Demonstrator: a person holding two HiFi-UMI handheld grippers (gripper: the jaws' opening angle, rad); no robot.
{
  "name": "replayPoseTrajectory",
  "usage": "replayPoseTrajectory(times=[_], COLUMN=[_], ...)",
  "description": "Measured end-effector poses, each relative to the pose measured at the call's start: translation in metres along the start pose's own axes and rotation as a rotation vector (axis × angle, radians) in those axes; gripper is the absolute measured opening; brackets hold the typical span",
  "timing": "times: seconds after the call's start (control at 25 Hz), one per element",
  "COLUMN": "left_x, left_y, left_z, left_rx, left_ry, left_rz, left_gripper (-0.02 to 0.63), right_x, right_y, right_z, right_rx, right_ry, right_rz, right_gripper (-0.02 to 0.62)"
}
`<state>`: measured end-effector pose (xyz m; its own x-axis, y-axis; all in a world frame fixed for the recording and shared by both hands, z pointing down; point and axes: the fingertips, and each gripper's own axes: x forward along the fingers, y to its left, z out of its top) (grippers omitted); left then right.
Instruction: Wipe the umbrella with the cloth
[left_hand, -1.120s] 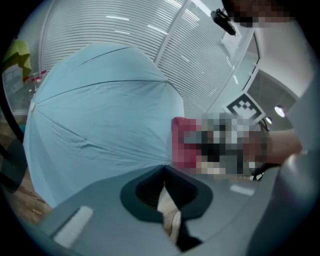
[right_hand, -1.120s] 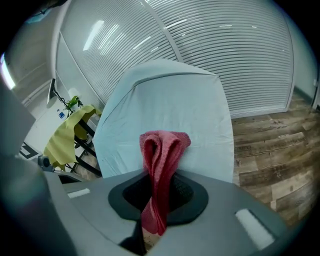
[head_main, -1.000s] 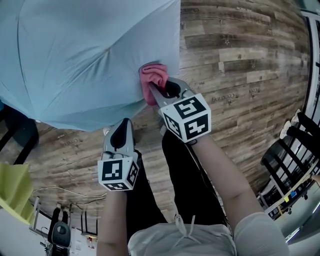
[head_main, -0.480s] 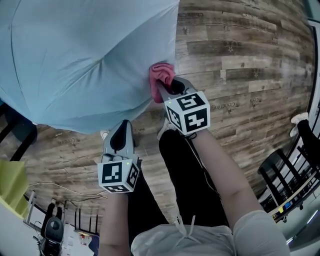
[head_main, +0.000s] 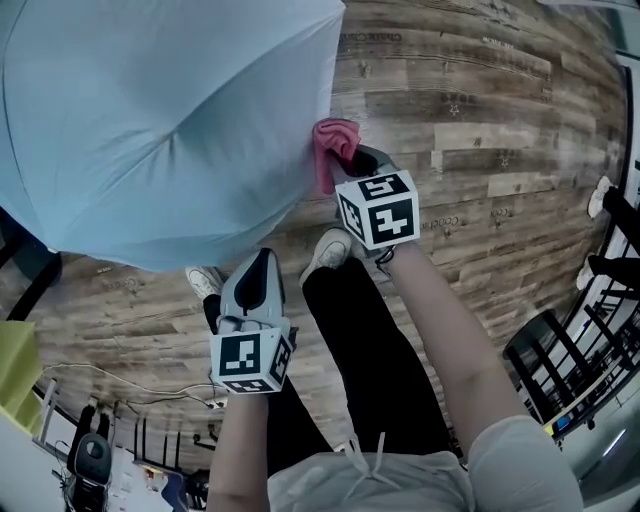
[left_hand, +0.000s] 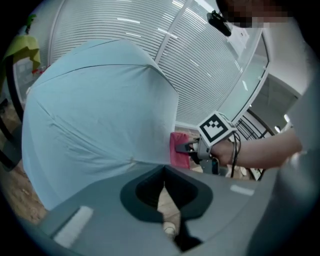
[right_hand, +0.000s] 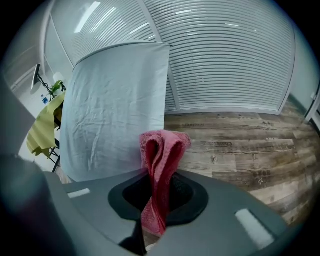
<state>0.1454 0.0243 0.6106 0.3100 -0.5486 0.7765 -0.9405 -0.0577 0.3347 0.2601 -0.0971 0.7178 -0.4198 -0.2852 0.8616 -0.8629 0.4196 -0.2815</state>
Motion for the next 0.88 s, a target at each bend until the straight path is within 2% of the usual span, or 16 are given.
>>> replayPoseTrajectory(times=[0.24,0.48,0.68,0.88], left_x=[-0.001,-0.022,-0.063,-0.139], left_y=[-0.003,-0.004,-0.018,-0.016], left_z=[0.007,0.033,0.056,0.086], left_rx=[-0.007,-0.045,0.048,0.131], left_ry=[-0.027,-0.068,-0.095,-0.143], left_rz=[0.008,-0.011,-0.072,-0.110], left_gripper=[0.008,0.008,0.008,0.008], right_x=[-0.022,-0.069,-0.124,-0.193], right_y=[-0.010,0.028,0.078,0.155], right_z=[-0.003,0.012,0.026,0.040], right_rx=[-0.028,-0.016,-0.023,-0.050], right_ry=[0.012,-0.030,-0.079,-0.125], right_rz=[-0.026,-0.024,-0.019,0.019], right_gripper=[0.057,0.057,0.057,0.055])
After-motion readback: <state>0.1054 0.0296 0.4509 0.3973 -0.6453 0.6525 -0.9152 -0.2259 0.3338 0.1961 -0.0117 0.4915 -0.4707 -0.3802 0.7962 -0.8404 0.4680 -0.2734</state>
